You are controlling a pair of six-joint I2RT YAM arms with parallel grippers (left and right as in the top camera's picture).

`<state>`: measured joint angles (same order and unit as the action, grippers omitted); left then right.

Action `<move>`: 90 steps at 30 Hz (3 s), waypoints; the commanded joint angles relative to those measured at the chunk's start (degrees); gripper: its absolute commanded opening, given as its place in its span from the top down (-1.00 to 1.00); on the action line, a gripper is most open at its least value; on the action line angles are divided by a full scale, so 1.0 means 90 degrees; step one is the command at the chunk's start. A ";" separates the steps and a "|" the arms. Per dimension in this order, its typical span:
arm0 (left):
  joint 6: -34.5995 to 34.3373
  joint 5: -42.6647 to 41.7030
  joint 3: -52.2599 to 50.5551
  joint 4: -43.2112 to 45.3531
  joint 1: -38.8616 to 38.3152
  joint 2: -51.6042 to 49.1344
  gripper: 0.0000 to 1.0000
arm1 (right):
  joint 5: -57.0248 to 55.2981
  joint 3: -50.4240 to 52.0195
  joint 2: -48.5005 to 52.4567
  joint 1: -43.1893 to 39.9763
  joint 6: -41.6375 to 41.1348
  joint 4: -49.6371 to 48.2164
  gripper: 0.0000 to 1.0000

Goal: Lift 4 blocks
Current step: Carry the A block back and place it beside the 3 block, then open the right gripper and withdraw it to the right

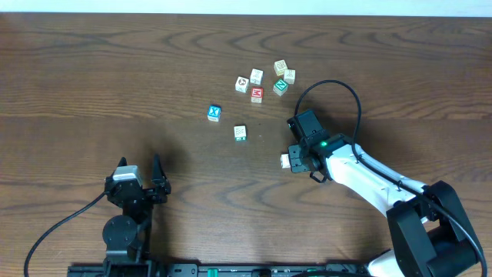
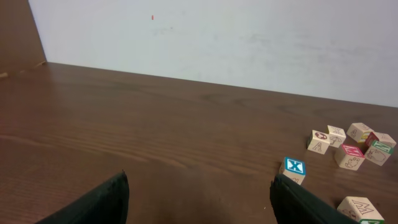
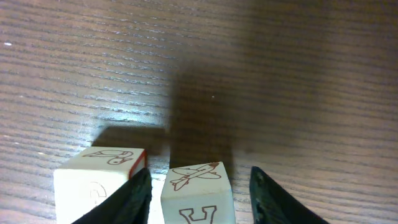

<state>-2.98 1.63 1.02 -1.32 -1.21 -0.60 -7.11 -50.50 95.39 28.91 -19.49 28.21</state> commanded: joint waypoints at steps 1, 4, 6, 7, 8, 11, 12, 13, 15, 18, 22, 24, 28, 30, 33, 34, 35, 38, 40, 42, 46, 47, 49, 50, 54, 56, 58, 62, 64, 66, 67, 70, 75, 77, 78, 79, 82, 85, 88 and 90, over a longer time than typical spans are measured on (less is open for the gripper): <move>-0.0015 0.0080 -0.0087 -0.0304 0.0032 0.0029 -0.47 | -0.0056 0.0034 -0.0121 0.0085 0.0032 -0.0017 -0.01; -0.0015 0.0080 -0.0087 -0.0304 0.0032 0.0029 -0.46 | -0.0063 0.0034 -0.0121 0.0085 0.0032 -0.0063 -0.05; -0.0012 0.0080 -0.0087 -0.0304 0.0032 0.0029 -0.47 | -0.0097 0.0032 -0.0121 0.0085 0.0032 -0.0078 -0.05; -0.0015 0.0080 -0.0087 -0.0304 0.0032 0.0029 -0.46 | -0.0151 0.0024 -0.0124 0.0085 0.0032 -0.0083 -0.06; -0.0012 0.0080 -0.0087 -0.0304 0.0032 0.0029 -0.46 | -0.0192 0.0017 -0.0124 0.0085 0.0032 -0.0083 -0.05; -0.0012 0.0080 -0.0087 -0.0304 0.0032 0.0029 -0.46 | -0.0228 -0.0053 -0.0124 0.0085 0.0036 -0.0029 -0.06; -0.0015 0.0080 -0.0087 -0.0304 0.0032 0.0029 -0.47 | -0.0228 -0.0095 -0.0126 0.0085 0.0036 -0.0007 -0.06; -0.0015 0.0080 -0.0087 -0.0304 0.0032 0.0029 -0.46 | -0.0231 -0.0134 -0.0131 0.0085 0.0036 0.0015 -0.06; -0.0015 0.0080 -0.0087 -0.0304 0.0032 0.0029 -0.46 | -0.0231 -0.0238 -0.0148 0.0085 0.0056 0.0075 -0.05; -0.0012 0.0080 -0.0087 -0.0304 0.0032 0.0029 -0.46 | -0.0236 -0.0466 -0.0151 0.0083 0.0231 0.0189 -0.04; -0.0012 0.0080 -0.0087 -0.0304 0.0032 0.0029 -0.46 | -0.0313 -0.0792 -0.0158 0.0073 0.0321 0.0323 0.05; -0.0012 0.0080 -0.0087 -0.0304 0.0032 0.0029 -0.46 | -0.0459 -0.0906 -0.0158 0.0070 0.0318 0.0350 0.21; -0.0015 0.0080 -0.0087 -0.0304 0.0032 0.0029 -0.46 | -0.0510 -0.0998 -0.0158 0.0046 0.0316 0.0364 0.45; -0.0015 0.0080 -0.0087 -0.0304 0.0032 0.0029 -0.47 | -0.0333 -0.1003 -0.0158 0.0049 0.0369 0.0347 0.36; -0.0015 0.0080 -0.0087 -0.0304 0.0032 0.0029 -0.46 | 0.0287 -0.1005 -0.0158 0.0068 0.0903 0.0209 -0.38; -0.0015 0.0080 -0.0087 -0.0304 0.0032 0.0029 -0.46 | 0.0403 -0.1010 -0.0158 0.0075 0.0967 0.0155 -0.49; -0.0015 0.0080 -0.0087 -0.0304 0.0032 0.0029 -0.46 | 0.0464 -0.1010 -0.0158 0.0080 0.0962 0.0097 -0.50; -0.0015 0.0080 -0.0087 -0.0304 0.0032 0.0029 -0.46 | 0.0532 -0.1076 -0.0158 0.0092 0.0760 -0.0049 -0.50; -0.0012 0.0080 -0.0087 -0.0304 0.0032 0.0029 -0.46 | 0.0665 -0.1134 -0.0155 0.0092 0.0763 -0.0095 -0.49; -0.0015 0.0080 -0.0087 -0.0304 0.0032 0.0029 -0.47 | 0.0760 -0.1243 -0.0155 0.0100 0.0765 -0.0138 -0.49; -0.0012 0.0080 -0.0087 -0.0304 0.0032 0.0029 -0.46 | 0.0617 -0.1438 -0.0155 0.0104 0.0765 -0.0148 -0.50; -0.0015 0.0080 -0.0087 -0.0304 0.0032 0.0029 -0.46 | 0.0573 -0.1472 -0.0155 0.0100 0.0760 -0.0163 -0.50; -0.0015 0.0080 -0.0087 -0.0304 0.0032 0.0029 -0.46 | 0.0583 -0.1549 -0.0155 0.0063 0.0738 -0.0187 -0.51; -0.0015 0.0080 -0.0087 -0.0304 0.0032 0.0029 -0.47 | 0.0590 -0.1603 -0.0155 0.0039 0.0738 -0.0175 -0.51; -0.0012 0.0080 -0.0087 -0.0304 0.0032 0.0029 -0.46 | 0.0585 -0.1872 -0.0158 0.0024 0.0804 0.0136 -0.40; -0.0015 0.0080 -0.0087 -0.0304 0.0032 0.0029 -0.46 | 0.0583 -0.2050 -0.0175 0.0027 0.0869 0.0308 -0.33; -0.0015 0.0080 -0.0087 -0.0304 0.0032 0.0029 -0.46 | 0.0583 -0.2215 -0.0245 0.0024 0.0867 0.0442 -0.28; -0.0012 0.0080 -0.0087 -0.0153 0.0032 0.0029 -0.46 | 0.0571 -0.2416 -0.0641 -0.0066 0.0872 0.0617 -0.24; 0.0051 0.0168 -0.0087 -0.0134 0.0034 0.0029 -0.46 | 0.0529 -0.2416 -0.0991 -0.0151 0.0933 0.0653 -0.25; 0.0250 0.0580 -0.0087 0.0012 0.0032 0.0029 -0.46 | 0.0350 -0.2416 -0.1406 -0.0262 0.1039 0.0777 -0.25; 0.0240 0.0580 -0.0085 0.0058 0.0032 0.0029 -0.46 | 0.0189 -0.2416 -0.1625 -0.0318 0.1103 0.0865 -0.28; 0.0304 -0.0568 0.0029 0.0044 0.0024 0.0019 -0.46 | -0.0350 -0.2414 -0.2322 -0.0600 0.1205 0.1309 -0.34; 0.0279 -0.1090 0.0702 -0.0267 0.0024 -0.0534 -0.46 | -0.0323 -0.2414 -0.2990 -0.1112 0.1205 0.1887 -0.32; 0.0282 -0.1124 0.1110 -0.0372 0.0024 -0.1005 -0.46 | -0.0321 -0.2414 -0.3145 -0.1275 0.1200 0.2123 -0.31; 0.0282 -0.1137 0.1343 -0.0427 0.0024 -0.1282 -0.47 | -0.0321 -0.2412 -0.3184 -0.1326 0.1200 0.2229 -0.31; 0.0282 -0.1134 0.1552 -0.0481 0.0024 -0.1530 -0.47 | -0.0321 -0.2412 -0.3201 -0.1360 0.1200 0.2331 -0.31; 0.0279 -0.1137 0.2373 -0.0831 0.0024 -0.2499 -0.47 | -0.0321 -0.2412 -0.3191 -0.1394 0.1200 0.2608 -0.28; 0.0277 -0.1158 0.3281 -0.1768 0.0024 -0.3364 -0.46 | -0.0272 -0.2407 -0.3191 -0.1392 0.1202 0.2776 -0.25; 0.0216 -0.1214 0.3883 -0.2494 0.0024 -0.3876 -0.46 | -0.0272 -0.2404 -0.3194 -0.1394 0.1202 0.2929 -0.24; -0.0022 -0.1552 0.3990 -0.2516 0.0027 -0.4029 -0.46 | -0.0270 -0.2382 -0.3194 -0.1418 0.1202 0.2980 -0.24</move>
<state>-1.50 -8.71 34.04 -23.22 -1.21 -35.16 -9.23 -71.55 66.70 16.62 -9.52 54.57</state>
